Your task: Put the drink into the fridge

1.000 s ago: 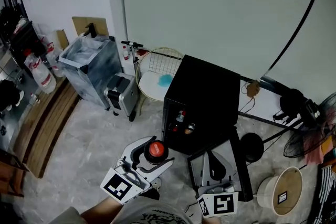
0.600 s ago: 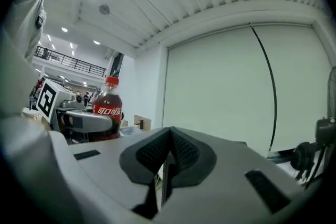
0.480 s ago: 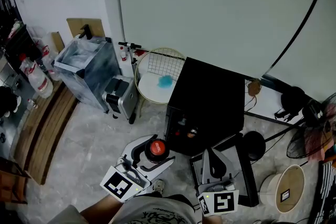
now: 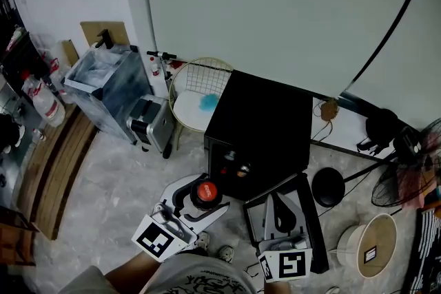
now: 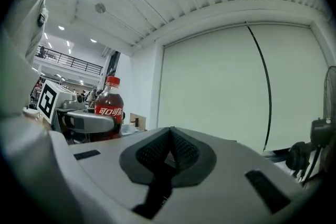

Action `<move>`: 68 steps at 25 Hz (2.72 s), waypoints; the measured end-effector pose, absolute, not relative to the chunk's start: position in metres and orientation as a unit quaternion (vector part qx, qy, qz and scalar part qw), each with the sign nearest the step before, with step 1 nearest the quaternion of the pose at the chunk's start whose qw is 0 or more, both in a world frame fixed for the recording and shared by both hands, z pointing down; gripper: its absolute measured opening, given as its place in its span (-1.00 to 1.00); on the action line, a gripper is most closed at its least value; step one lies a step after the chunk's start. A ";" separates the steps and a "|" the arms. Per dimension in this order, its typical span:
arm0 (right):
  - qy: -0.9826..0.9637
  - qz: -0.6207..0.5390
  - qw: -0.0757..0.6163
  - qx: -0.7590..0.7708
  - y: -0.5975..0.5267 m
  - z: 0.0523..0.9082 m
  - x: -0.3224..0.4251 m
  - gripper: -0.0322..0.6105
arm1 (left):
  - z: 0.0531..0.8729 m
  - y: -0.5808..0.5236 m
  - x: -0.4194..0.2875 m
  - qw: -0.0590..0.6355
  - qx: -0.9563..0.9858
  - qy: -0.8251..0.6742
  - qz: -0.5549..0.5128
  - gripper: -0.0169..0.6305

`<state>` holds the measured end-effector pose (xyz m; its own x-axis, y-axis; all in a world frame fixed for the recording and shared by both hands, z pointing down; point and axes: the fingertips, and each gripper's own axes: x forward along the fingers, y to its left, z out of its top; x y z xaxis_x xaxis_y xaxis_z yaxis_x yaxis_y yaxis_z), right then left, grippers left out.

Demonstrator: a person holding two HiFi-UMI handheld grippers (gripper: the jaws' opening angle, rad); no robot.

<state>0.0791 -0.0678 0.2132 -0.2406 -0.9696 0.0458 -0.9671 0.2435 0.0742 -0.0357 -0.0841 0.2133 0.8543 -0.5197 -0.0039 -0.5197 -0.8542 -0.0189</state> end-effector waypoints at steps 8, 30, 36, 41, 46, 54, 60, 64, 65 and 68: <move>-0.784 -0.009 0.048 0.619 -0.069 0.226 0.104 -0.88 | 0.230 -0.089 -0.018 0.022 -0.961 0.275 -0.013 0.04; -0.768 -0.002 0.057 0.638 -0.073 0.279 0.117 -0.88 | 0.294 -0.100 -0.001 0.031 -0.962 0.268 -0.035 0.04; -0.764 0.009 0.062 0.642 -0.072 0.303 0.121 -0.88 | 0.312 -0.105 0.003 0.041 -0.964 0.261 -0.035 0.04; -0.760 0.017 0.073 0.646 -0.071 0.321 0.126 -0.88 | 0.326 -0.107 0.009 0.044 -0.965 0.257 -0.035 0.04; -0.756 0.019 0.079 0.650 -0.074 0.337 0.129 -0.88 | 0.345 -0.113 0.014 0.038 -0.965 0.257 -0.042 0.04; -0.752 0.031 0.083 0.653 -0.078 0.366 0.134 -0.88 | 0.373 -0.119 0.022 0.025 -0.966 0.256 -0.034 0.04; -0.752 0.041 0.090 0.652 -0.082 0.389 0.136 -0.88 | 0.392 -0.125 0.026 0.017 -0.965 0.259 -0.031 0.04; -0.751 0.048 0.093 0.652 -0.086 0.400 0.137 -0.88 | 0.403 -0.130 0.027 0.008 -0.965 0.260 -0.030 0.04; -0.750 0.049 0.094 0.652 -0.087 0.402 0.138 -0.88 | 0.406 -0.132 0.027 0.005 -0.965 0.260 -0.029 0.04; -0.750 0.052 0.095 0.653 -0.091 0.410 0.137 -0.88 | 0.416 -0.138 0.026 -0.001 -0.964 0.264 -0.027 0.04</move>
